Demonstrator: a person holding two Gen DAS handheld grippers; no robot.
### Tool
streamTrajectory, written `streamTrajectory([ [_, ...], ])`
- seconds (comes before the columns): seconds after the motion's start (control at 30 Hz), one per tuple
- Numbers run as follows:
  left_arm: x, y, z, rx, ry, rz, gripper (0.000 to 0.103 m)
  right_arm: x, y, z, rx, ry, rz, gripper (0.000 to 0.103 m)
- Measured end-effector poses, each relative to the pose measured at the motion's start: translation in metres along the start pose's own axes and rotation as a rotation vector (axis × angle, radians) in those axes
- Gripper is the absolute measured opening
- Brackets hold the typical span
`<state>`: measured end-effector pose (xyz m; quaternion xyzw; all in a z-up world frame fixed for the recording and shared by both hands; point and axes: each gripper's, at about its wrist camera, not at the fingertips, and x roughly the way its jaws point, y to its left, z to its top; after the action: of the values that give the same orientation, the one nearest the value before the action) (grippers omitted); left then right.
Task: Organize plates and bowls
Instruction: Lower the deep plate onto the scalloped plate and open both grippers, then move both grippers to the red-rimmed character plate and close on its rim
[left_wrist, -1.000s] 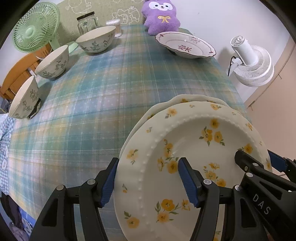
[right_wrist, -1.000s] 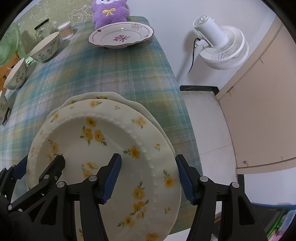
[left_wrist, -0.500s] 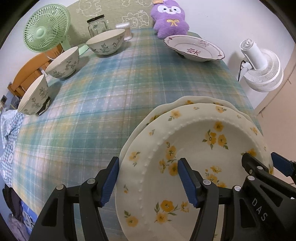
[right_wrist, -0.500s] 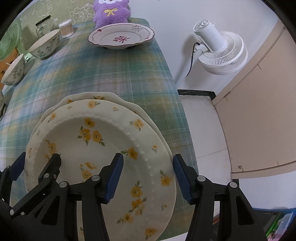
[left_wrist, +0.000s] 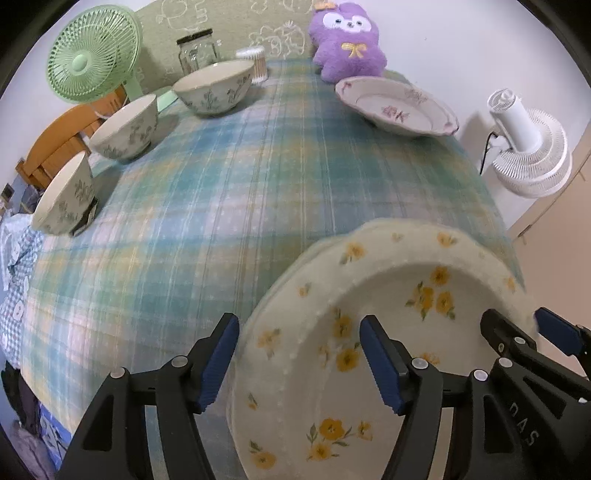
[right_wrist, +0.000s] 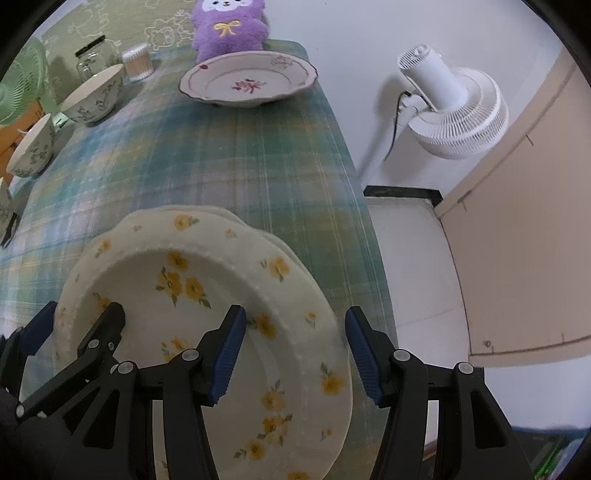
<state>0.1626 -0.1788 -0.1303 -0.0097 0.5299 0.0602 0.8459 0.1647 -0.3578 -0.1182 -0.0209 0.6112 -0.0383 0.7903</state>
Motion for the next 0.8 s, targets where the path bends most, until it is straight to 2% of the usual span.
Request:
streamTrajectory([
  [0.1,-0.01,0.005,0.014,0.0,-0.021,-0.007,0.078,-0.012,-0.002,0.014,0.013,-0.023,0.021,0.061],
  [0.37,-0.037,0.02,0.067,0.054,-0.097,-0.073,0.082,-0.044,0.004,0.06,0.066,-0.112,0.079,0.061],
  [0.63,-0.054,0.027,0.11,0.143,-0.177,-0.137,0.084,-0.072,0.009,0.092,0.131,-0.194,0.046,0.062],
  [0.8,-0.053,0.021,0.134,0.155,-0.184,-0.167,0.084,-0.075,0.003,0.113,0.163,-0.219,0.027,0.062],
])
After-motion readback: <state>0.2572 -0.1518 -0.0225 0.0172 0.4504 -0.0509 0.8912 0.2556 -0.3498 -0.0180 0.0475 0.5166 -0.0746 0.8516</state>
